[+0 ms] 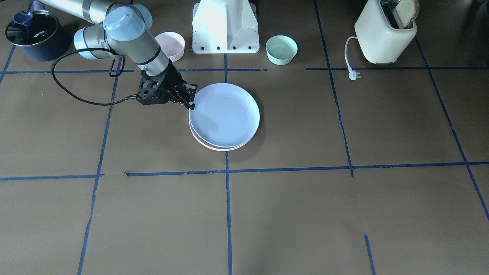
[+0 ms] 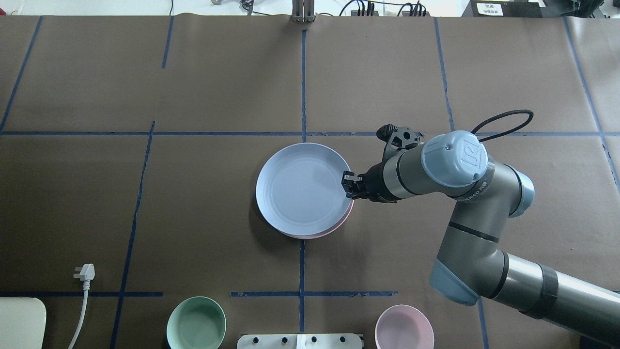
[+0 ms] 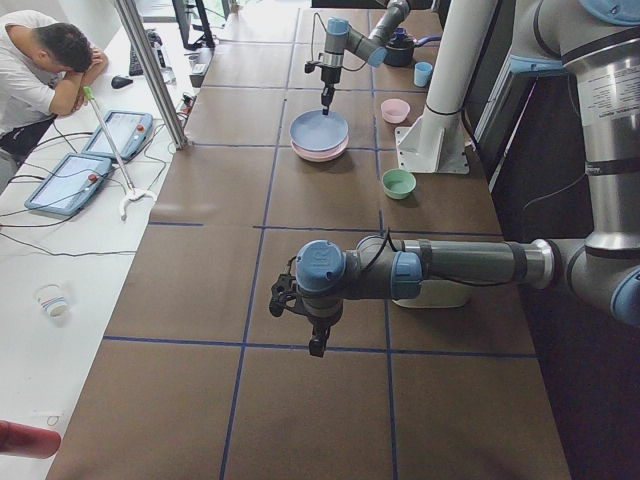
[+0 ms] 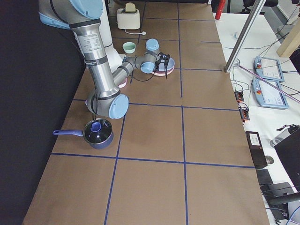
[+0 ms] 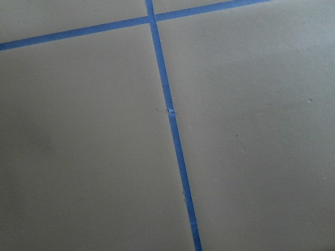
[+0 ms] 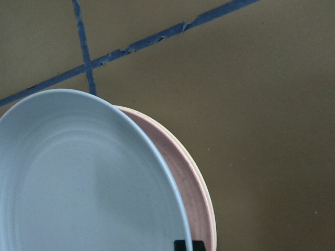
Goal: Stack three plates with pink and blue
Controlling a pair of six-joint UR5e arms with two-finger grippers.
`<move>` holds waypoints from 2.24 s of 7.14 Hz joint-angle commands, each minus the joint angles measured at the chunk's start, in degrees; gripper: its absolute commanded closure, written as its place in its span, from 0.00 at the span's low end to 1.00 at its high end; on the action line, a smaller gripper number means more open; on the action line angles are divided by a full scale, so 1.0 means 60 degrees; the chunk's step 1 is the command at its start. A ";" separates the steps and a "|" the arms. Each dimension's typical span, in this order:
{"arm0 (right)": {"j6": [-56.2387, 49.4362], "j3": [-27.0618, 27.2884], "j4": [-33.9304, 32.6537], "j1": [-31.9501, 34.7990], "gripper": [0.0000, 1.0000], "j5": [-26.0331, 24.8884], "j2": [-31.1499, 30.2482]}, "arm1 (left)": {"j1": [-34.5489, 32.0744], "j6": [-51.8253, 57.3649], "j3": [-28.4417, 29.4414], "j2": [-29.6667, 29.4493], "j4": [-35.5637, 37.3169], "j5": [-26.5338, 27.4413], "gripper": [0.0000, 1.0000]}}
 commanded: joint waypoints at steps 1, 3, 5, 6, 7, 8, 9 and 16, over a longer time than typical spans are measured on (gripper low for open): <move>-0.0161 -0.0056 -0.0084 0.0079 0.00 0.0068 -0.0032 | 0.0005 0.0000 0.0031 -0.0038 0.0000 0.0000 0.00; -0.1397 0.0003 -0.1059 0.1288 0.00 0.1510 -0.0061 | 0.0005 -0.0015 0.0031 -0.0111 0.0000 0.0014 0.00; -0.5077 -0.0041 -0.3089 0.3380 0.00 0.3212 -0.0425 | 0.0048 -0.0015 0.0118 -0.0242 0.0101 0.0261 0.00; -0.7302 -0.0041 -0.4117 0.4247 0.00 0.3364 -0.0805 | 0.0063 0.0000 0.0104 -0.0330 0.0160 0.0800 0.00; -0.9775 0.0002 -0.4823 0.5299 0.00 0.3380 -0.1505 | 0.0064 0.0044 0.0104 -0.0258 0.0175 0.0791 0.00; -1.2062 0.0003 -0.5338 0.6412 0.00 0.3452 -0.2208 | 0.0064 0.0029 0.0075 -0.0214 0.0190 0.0776 0.00; -1.3999 0.0003 -0.5821 0.7409 0.00 0.3613 -0.2780 | 0.0078 -0.0014 0.0162 -0.0301 0.0321 0.0805 0.00; -1.6978 0.0281 -0.6207 0.9836 0.00 0.3966 -0.5687 | 0.0019 0.0073 0.0163 -0.0155 0.0278 0.0835 0.00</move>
